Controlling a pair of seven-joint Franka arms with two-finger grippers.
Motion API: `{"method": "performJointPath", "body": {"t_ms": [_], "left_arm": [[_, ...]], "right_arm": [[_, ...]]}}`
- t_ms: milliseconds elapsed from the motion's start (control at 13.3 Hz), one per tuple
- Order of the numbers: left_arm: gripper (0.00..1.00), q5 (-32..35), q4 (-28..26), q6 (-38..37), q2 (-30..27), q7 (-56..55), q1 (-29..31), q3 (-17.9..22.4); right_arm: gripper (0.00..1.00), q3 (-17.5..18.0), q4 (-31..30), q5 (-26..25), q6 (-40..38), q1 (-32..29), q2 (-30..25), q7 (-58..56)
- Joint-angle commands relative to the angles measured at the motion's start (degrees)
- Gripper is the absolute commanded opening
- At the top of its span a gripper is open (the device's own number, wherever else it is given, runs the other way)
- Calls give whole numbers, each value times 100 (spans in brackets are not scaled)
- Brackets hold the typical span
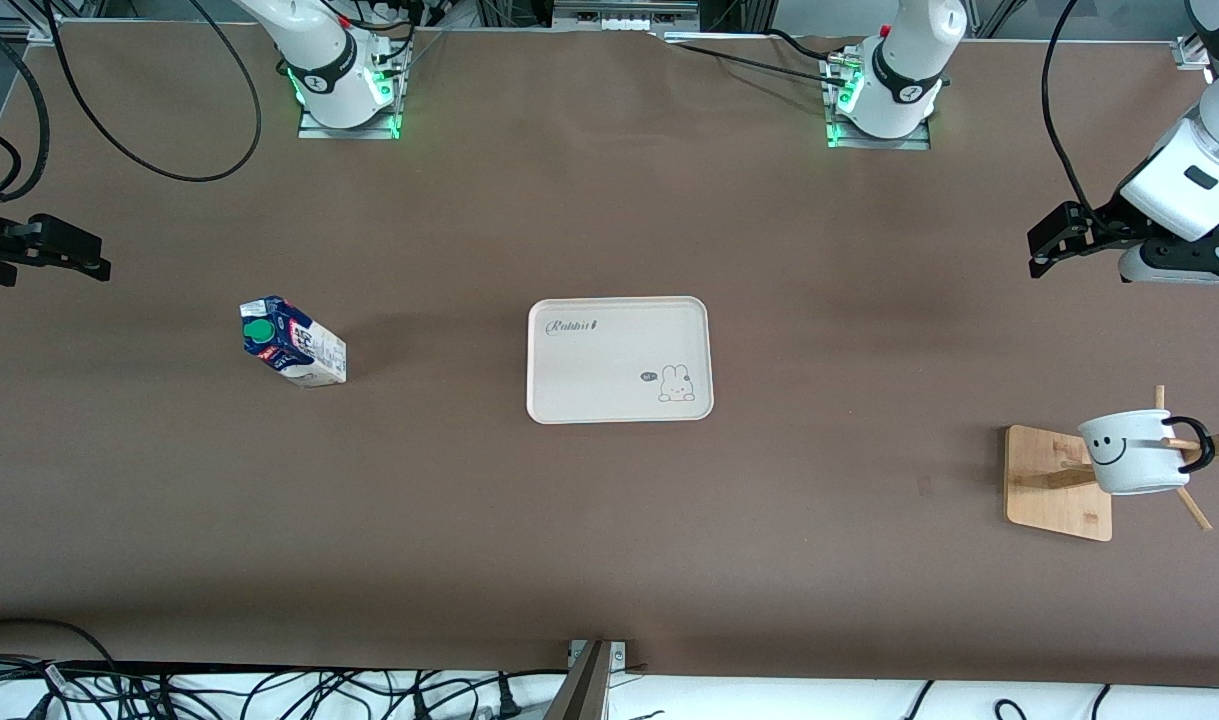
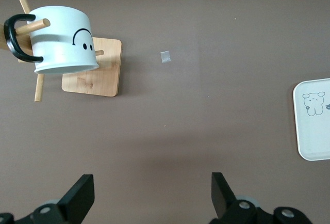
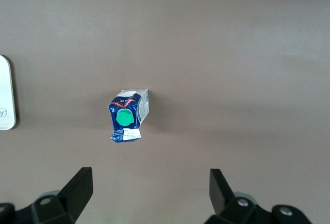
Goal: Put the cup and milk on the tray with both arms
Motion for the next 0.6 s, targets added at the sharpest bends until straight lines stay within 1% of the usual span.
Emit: {"method": "performJointPath", "body": {"t_ms": [0, 75, 301, 527], "left_arm": [[100, -87, 116, -104, 46, 2, -32, 29], [100, -87, 116, -104, 46, 2, -32, 29], [100, -87, 116, -104, 46, 2, -32, 29], [100, -87, 177, -130, 64, 2, -32, 29]], "right_arm": [[100, 4, 54, 91, -88, 24, 104, -100], [100, 65, 45, 108, -158, 94, 296, -100], [100, 84, 45, 100, -132, 550, 552, -83], [100, 92, 45, 82, -97, 701, 1139, -91]]}}
